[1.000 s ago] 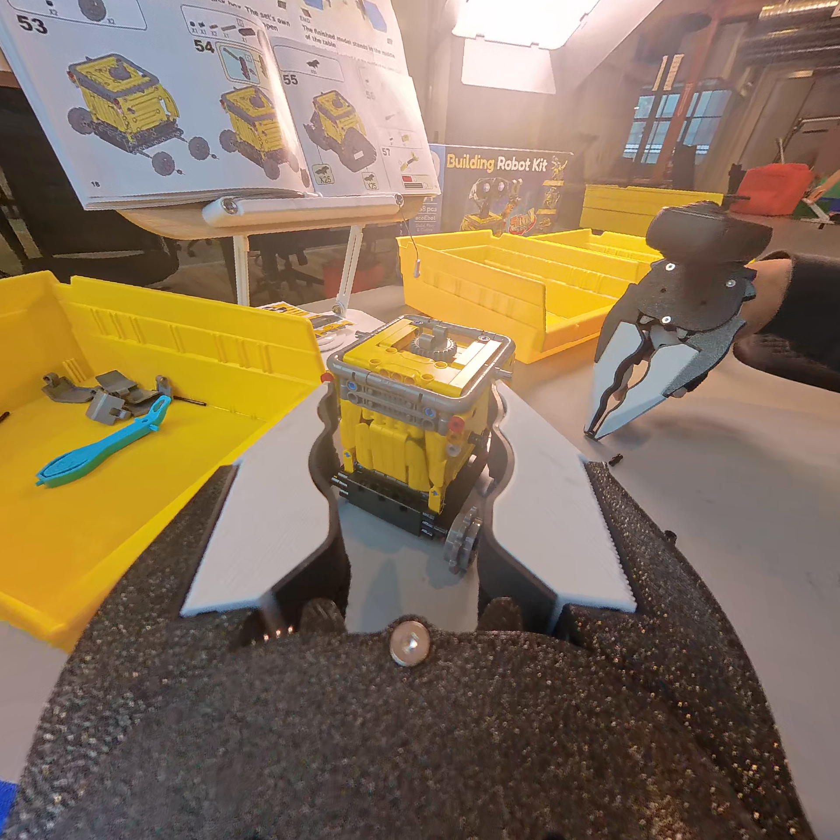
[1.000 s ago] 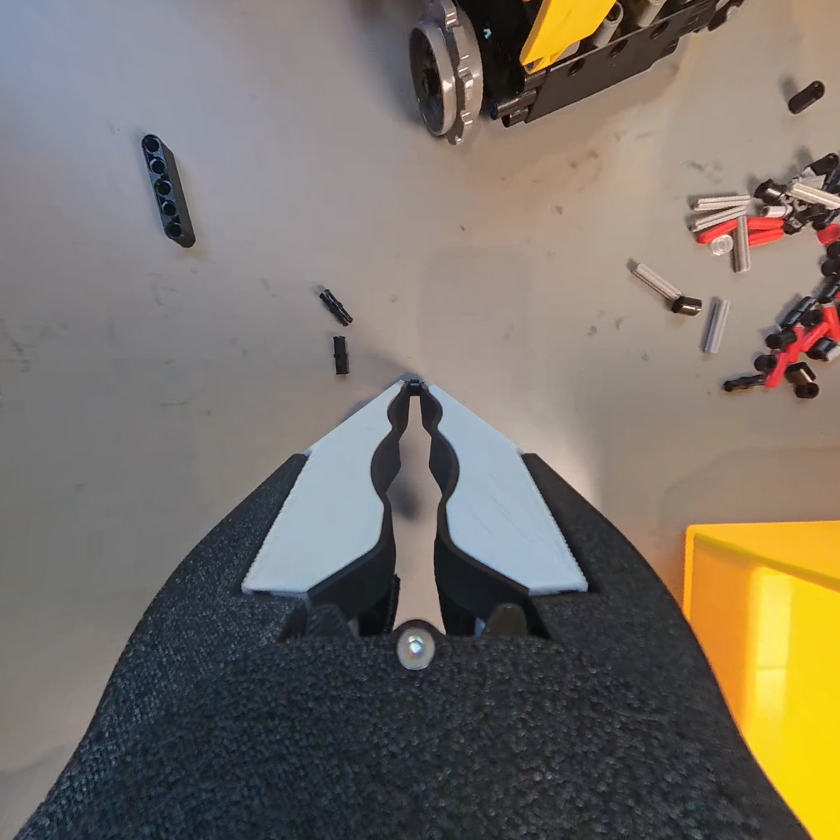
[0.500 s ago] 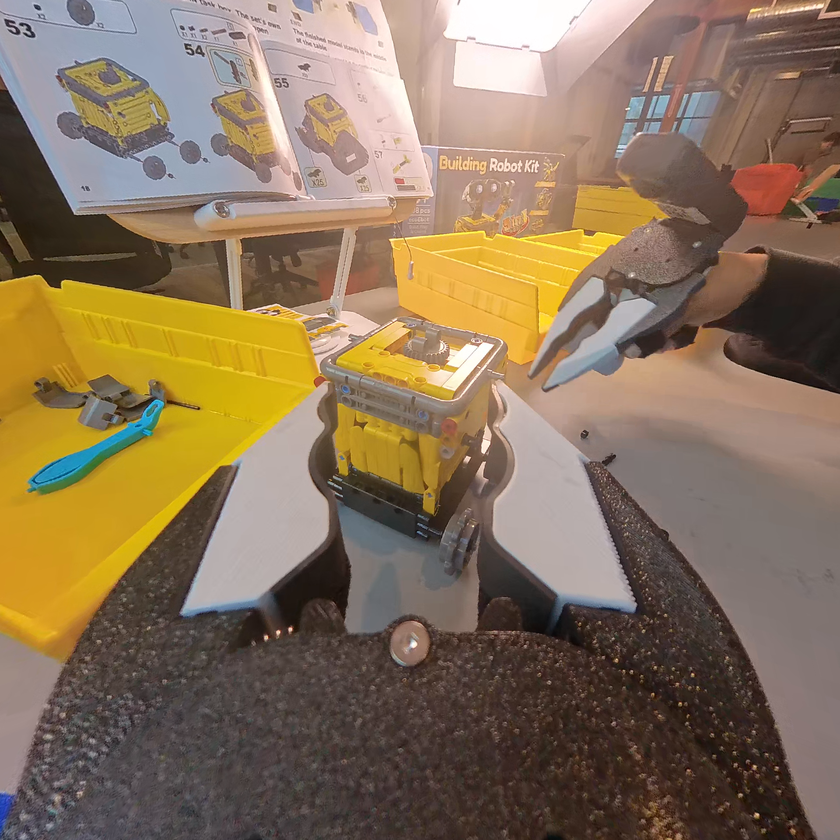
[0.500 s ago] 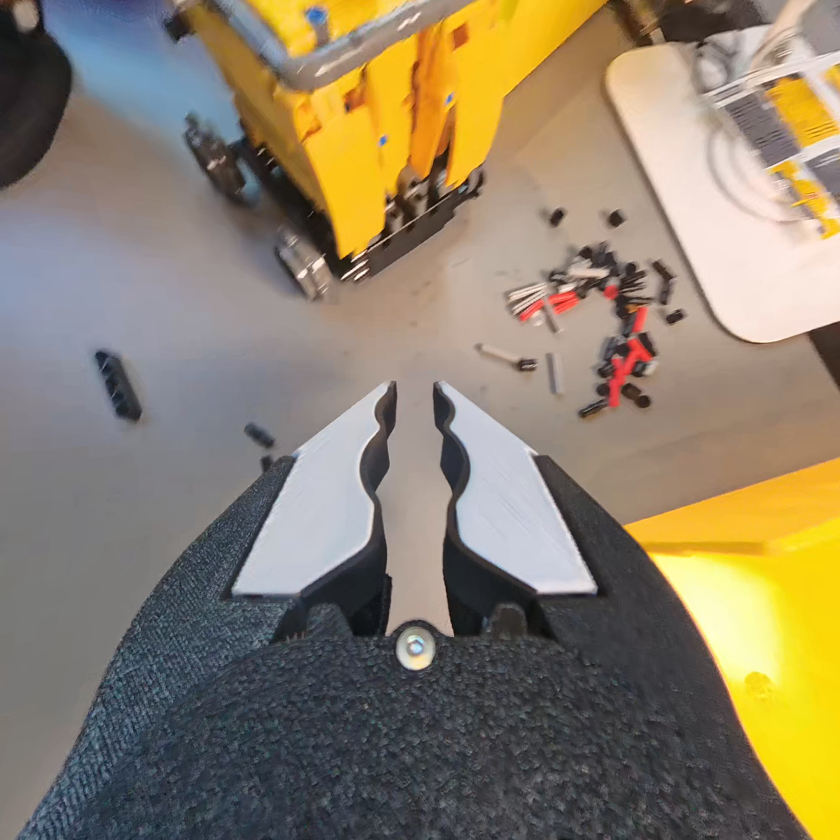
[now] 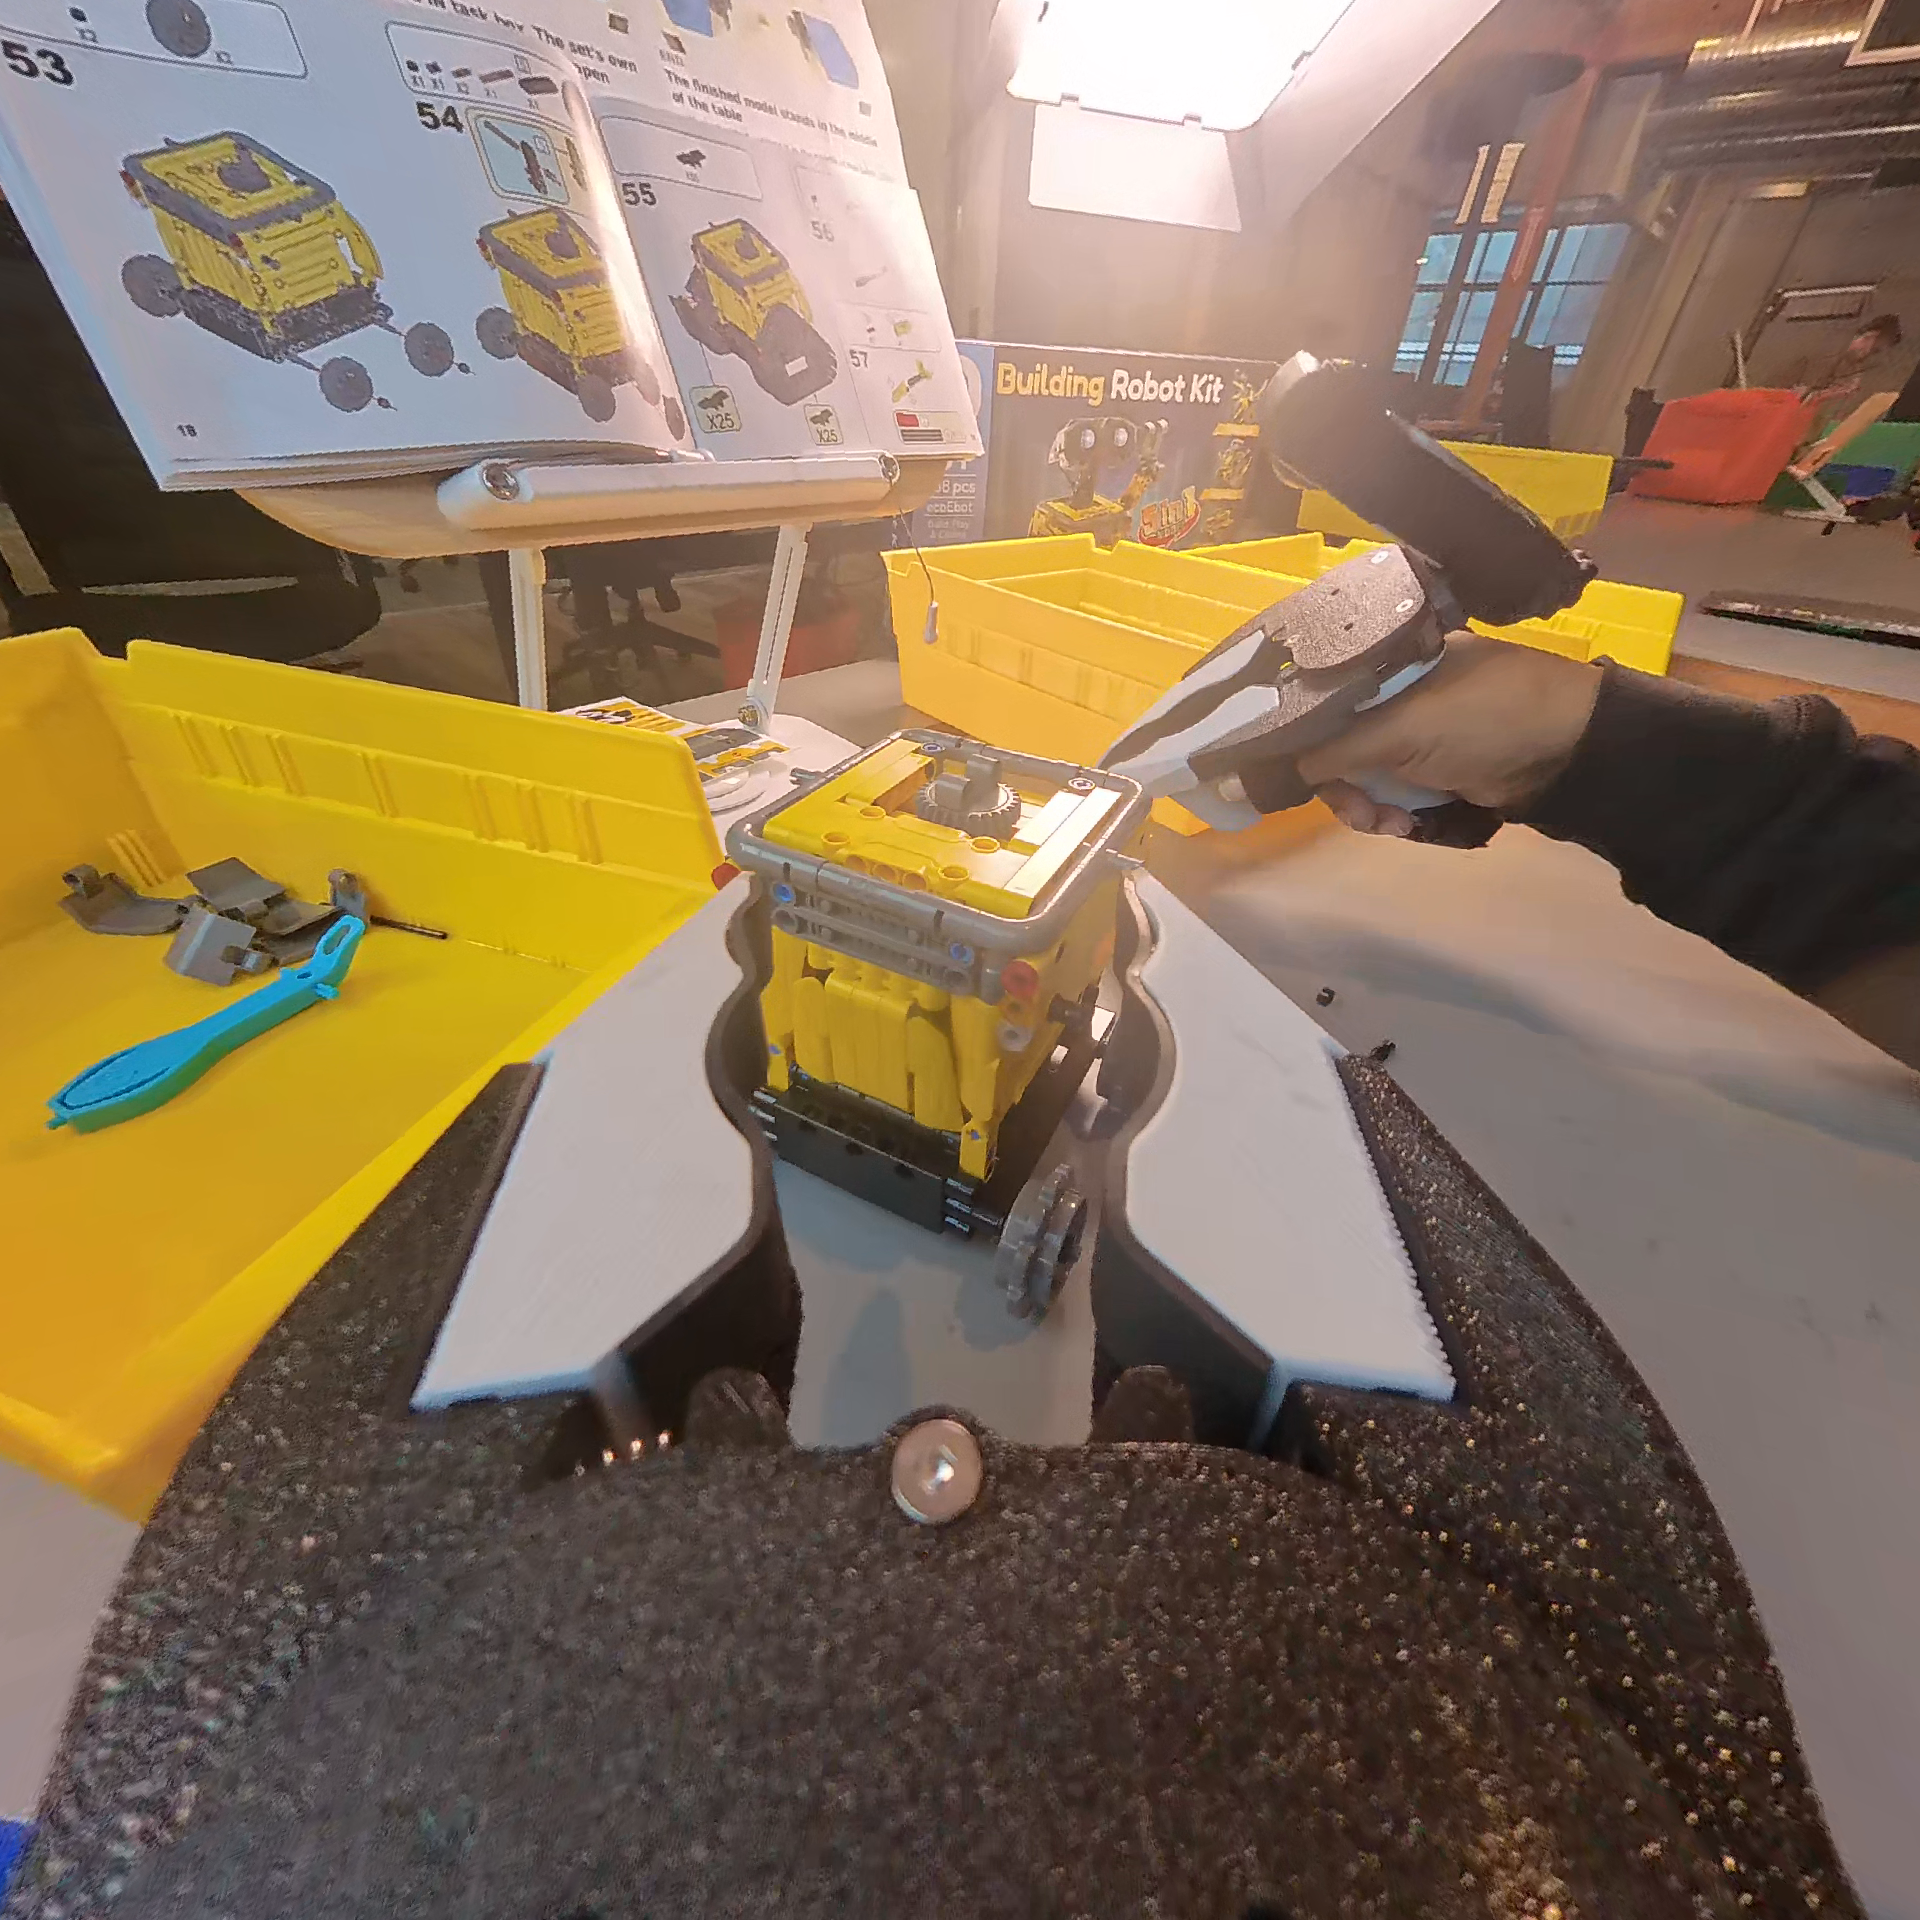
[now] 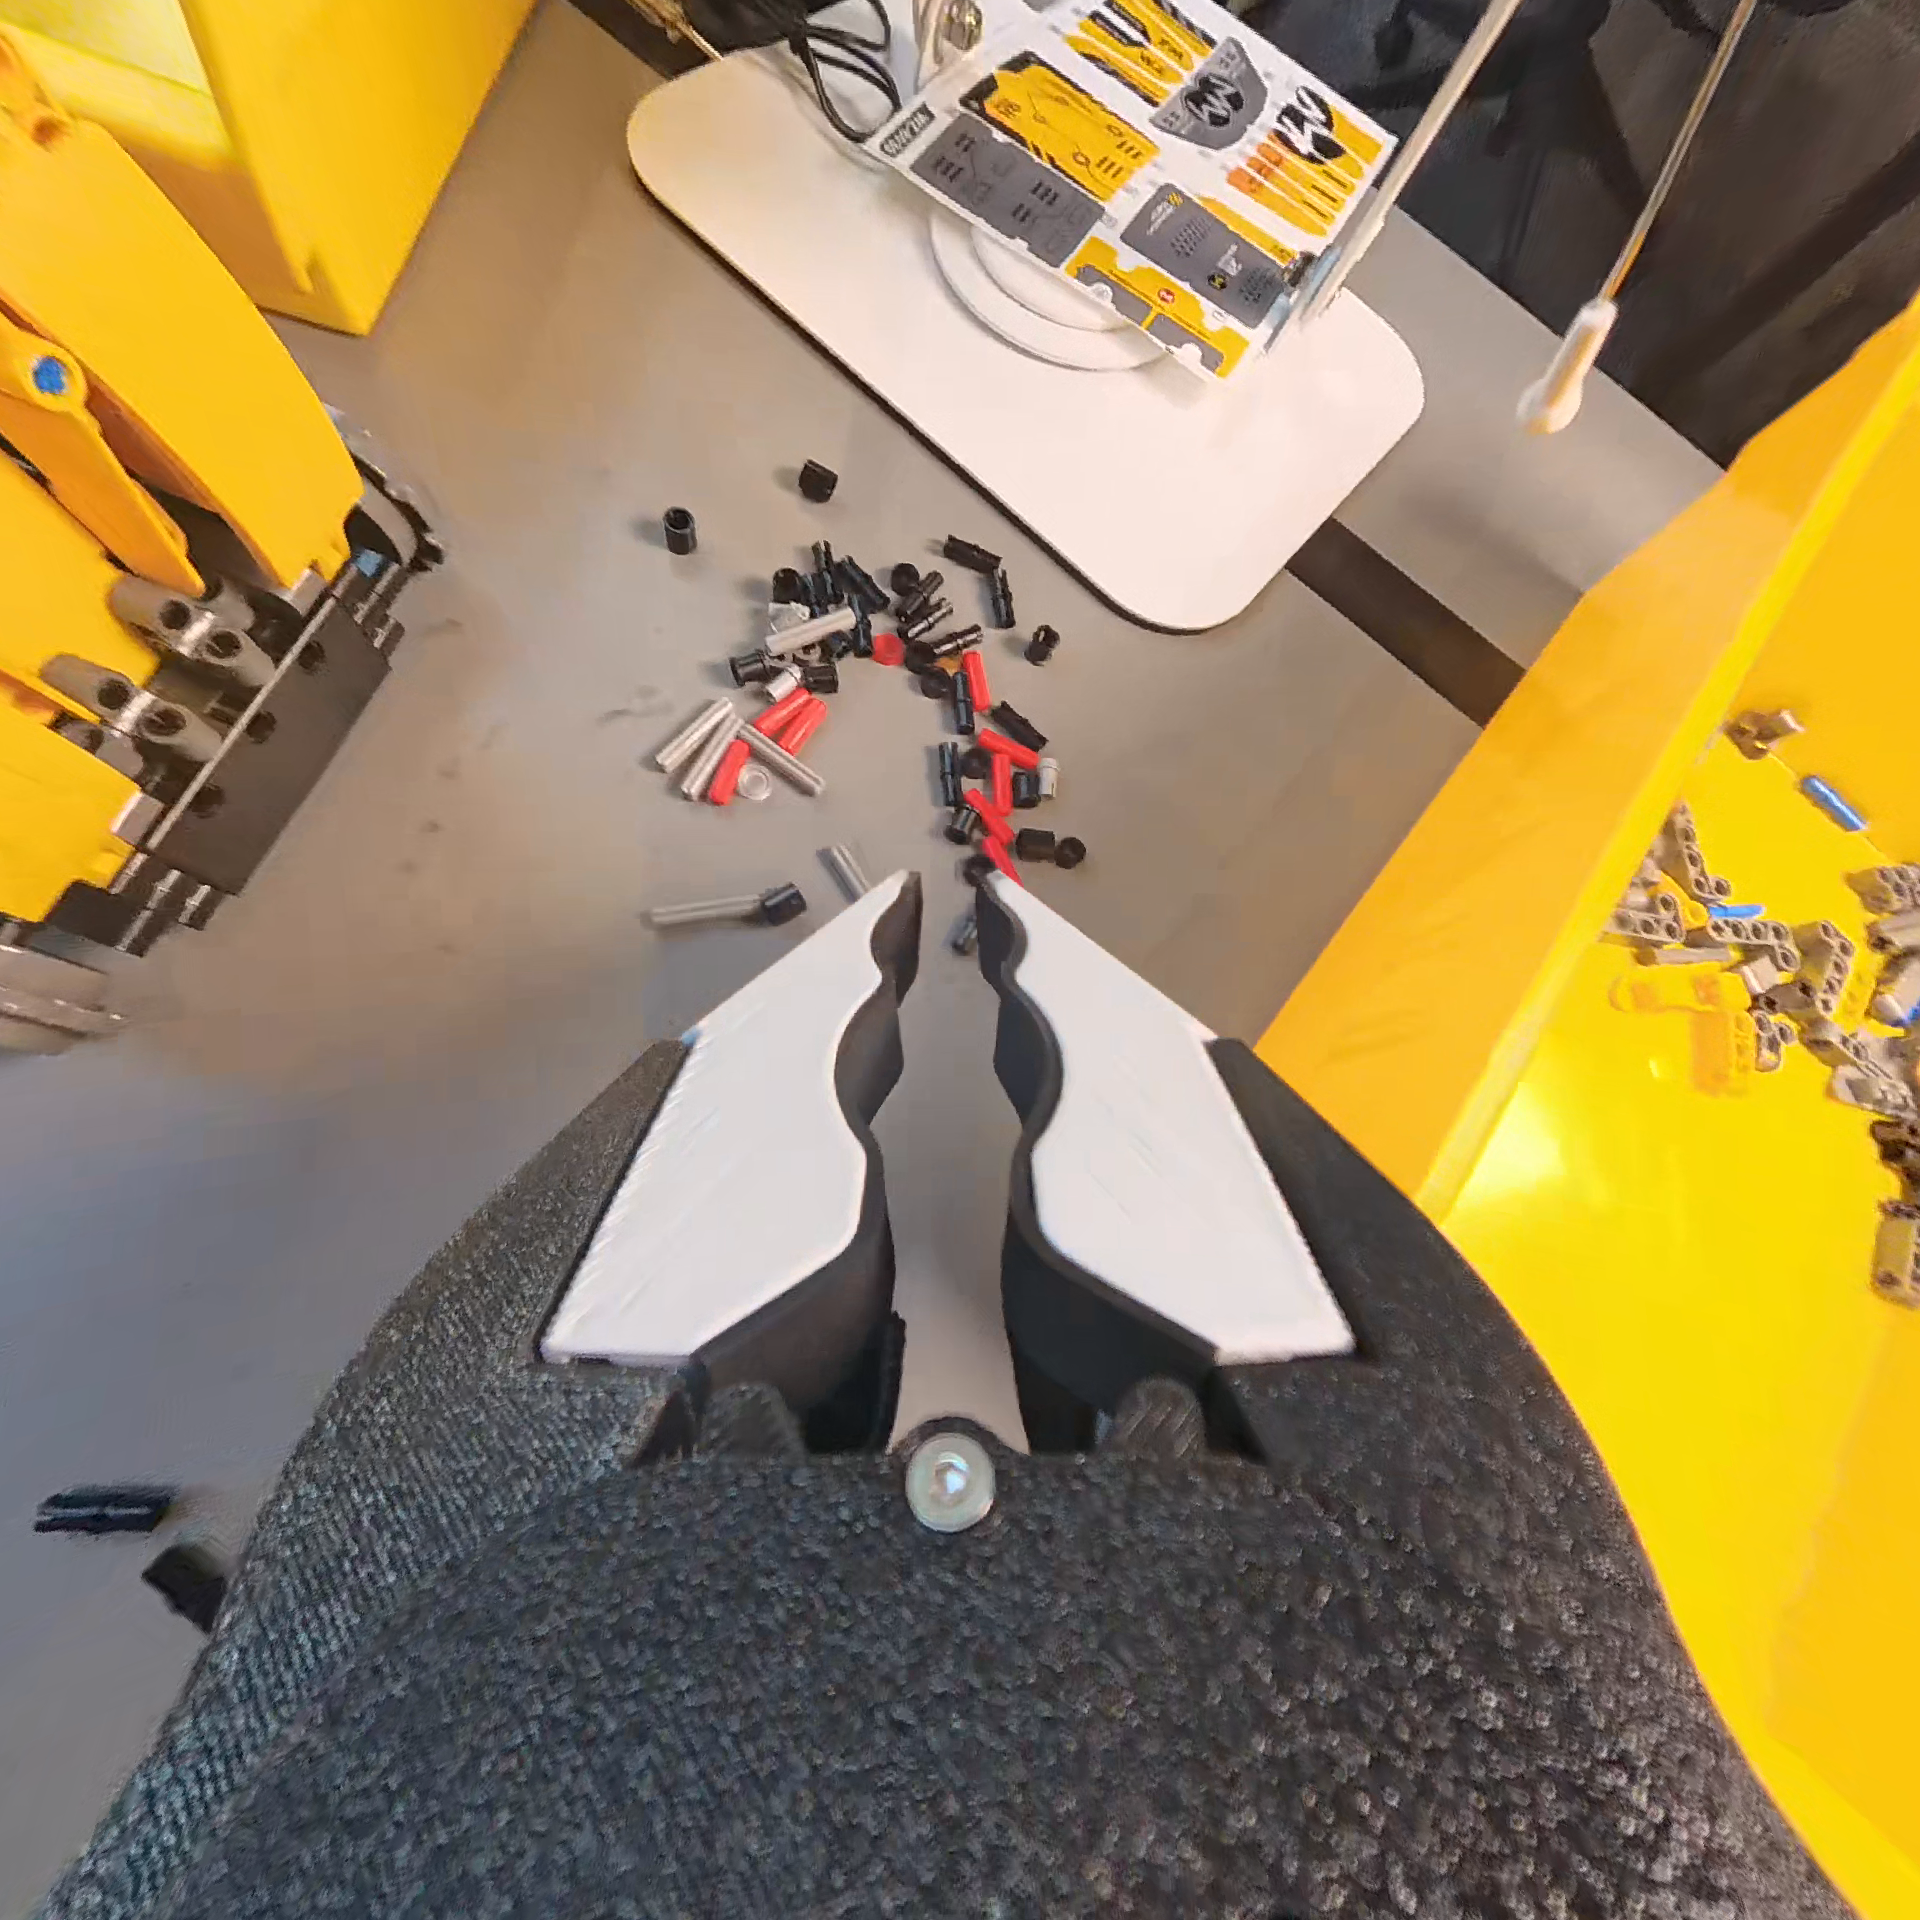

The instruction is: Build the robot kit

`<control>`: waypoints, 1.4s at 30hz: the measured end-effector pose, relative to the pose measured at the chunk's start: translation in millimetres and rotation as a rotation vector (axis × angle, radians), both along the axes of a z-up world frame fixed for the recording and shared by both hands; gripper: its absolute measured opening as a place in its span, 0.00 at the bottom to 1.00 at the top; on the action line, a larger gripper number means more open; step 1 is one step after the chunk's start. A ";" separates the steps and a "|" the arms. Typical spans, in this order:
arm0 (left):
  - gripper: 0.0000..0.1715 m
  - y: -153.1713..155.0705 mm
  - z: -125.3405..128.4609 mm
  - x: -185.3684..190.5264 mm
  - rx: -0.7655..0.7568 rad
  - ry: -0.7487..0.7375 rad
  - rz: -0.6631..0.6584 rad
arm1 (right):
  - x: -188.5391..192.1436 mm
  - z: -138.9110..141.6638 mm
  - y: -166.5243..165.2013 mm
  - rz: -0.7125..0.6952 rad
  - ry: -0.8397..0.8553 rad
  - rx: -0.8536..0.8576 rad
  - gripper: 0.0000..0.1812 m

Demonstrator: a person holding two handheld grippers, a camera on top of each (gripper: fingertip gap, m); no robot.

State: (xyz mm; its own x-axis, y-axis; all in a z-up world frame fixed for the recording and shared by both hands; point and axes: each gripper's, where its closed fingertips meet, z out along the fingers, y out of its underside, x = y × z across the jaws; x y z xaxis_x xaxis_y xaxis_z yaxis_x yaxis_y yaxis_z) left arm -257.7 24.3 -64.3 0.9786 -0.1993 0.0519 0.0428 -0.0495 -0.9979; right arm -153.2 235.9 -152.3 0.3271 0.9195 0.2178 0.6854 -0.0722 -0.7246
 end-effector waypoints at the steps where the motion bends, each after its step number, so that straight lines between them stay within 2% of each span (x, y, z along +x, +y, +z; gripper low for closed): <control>1: 0.37 0.0 0.1 0.7 0.001 0.002 -0.002 | 3.6 0.1 2.6 -0.014 -0.006 0.011 0.06; 6: 0.37 0.5 -1.0 2.8 -0.005 0.004 -0.009 | 9.5 -3.7 0.8 -0.019 -0.022 -0.008 0.09; 11: 0.37 1.0 -2.1 2.6 -0.008 0.005 -0.008 | -30.8 6.5 -29.3 0.111 0.029 -0.052 0.09; 18: 0.37 -0.3 -0.7 -1.5 -0.003 0.001 0.005 | -75.6 -27.1 -20.4 0.157 -0.053 -0.093 0.10; 22: 0.37 -0.4 0.0 -0.9 0.000 -0.008 -0.001 | -79.8 -37.4 -18.6 0.163 -0.092 -0.094 0.07; 30: 0.37 0.3 -1.3 0.1 -0.005 -0.016 -0.009 | -77.4 -31.6 -20.2 0.189 -0.072 -0.094 0.05; 33: 0.37 0.5 -1.8 -0.6 -0.007 -0.020 -0.009 | -74.2 -12.1 -27.6 0.236 0.009 -0.084 0.05; 36: 0.37 0.5 -2.2 -1.4 -0.008 -0.023 -0.007 | -56.5 8.6 -51.0 0.356 0.076 -0.088 0.05; 40: 0.37 -0.1 -0.6 -3.1 -0.002 -0.024 -0.002 | -0.4 18.2 -94.1 0.591 0.110 -0.067 0.05; 42: 0.37 0.4 -1.4 -2.0 -0.005 -0.021 -0.005 | 28.9 17.6 -112.0 0.662 0.140 -0.086 0.05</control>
